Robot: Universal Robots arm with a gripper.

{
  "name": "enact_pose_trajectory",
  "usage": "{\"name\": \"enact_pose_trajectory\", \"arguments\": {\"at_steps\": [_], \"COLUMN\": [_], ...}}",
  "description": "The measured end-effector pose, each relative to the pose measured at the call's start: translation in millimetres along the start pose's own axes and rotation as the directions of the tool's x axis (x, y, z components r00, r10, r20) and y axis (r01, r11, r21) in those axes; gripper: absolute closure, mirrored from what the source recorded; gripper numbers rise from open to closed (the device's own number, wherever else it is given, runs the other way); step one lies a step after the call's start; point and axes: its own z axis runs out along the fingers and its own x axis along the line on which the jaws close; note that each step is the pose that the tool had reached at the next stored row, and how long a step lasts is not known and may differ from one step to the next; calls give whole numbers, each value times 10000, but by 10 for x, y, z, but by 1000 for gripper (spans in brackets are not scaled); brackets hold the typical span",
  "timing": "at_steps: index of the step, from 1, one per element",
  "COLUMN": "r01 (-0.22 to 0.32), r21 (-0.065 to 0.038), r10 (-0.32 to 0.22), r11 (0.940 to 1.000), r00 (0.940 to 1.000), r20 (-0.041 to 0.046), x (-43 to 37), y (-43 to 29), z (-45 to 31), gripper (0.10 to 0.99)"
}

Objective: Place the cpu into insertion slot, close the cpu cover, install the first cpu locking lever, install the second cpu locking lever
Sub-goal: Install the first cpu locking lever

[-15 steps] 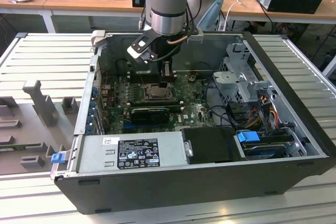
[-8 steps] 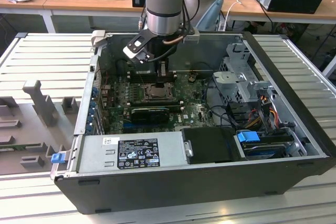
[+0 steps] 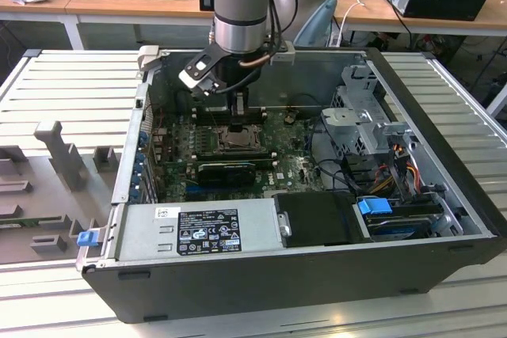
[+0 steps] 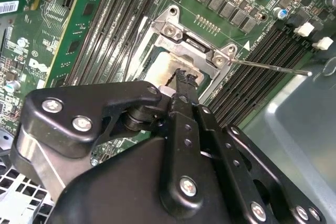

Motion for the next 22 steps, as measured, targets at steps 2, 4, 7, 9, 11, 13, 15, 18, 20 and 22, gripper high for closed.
{"name": "enact_pose_trajectory", "arguments": {"at_steps": [2,4,7,9,11,13,15,18,20,22], "r01": [0,-1,-1,-1,-1,-1,-1,-1,-1,-1], "r21": [-1,-2,-1,-1,-2,-1,-2,-1,-1,-1], "r10": [0,1,1,1,1,1,1,1,1,1], "r11": [10000,10000,10000,10000,10000,10000,10000,10000,10000,10000], "r00": [10000,10000,10000,10000,10000,10000,10000,10000,10000,10000], "r20": [-2,-3,-1,-1,-2,-2,-3,-2,-1,-2], "x": [0,0,0,-1,-1,-1,-1,-2,-2,-3], "y": [-1,-1,-1,-1,-1,-2,-1,-2,-2,-2], "z": [-13,-17,-37,-55,-74,-92,-101,-123,-146,-170], "gripper": [980,980,980,980,980,980,980,980,980,980]}}
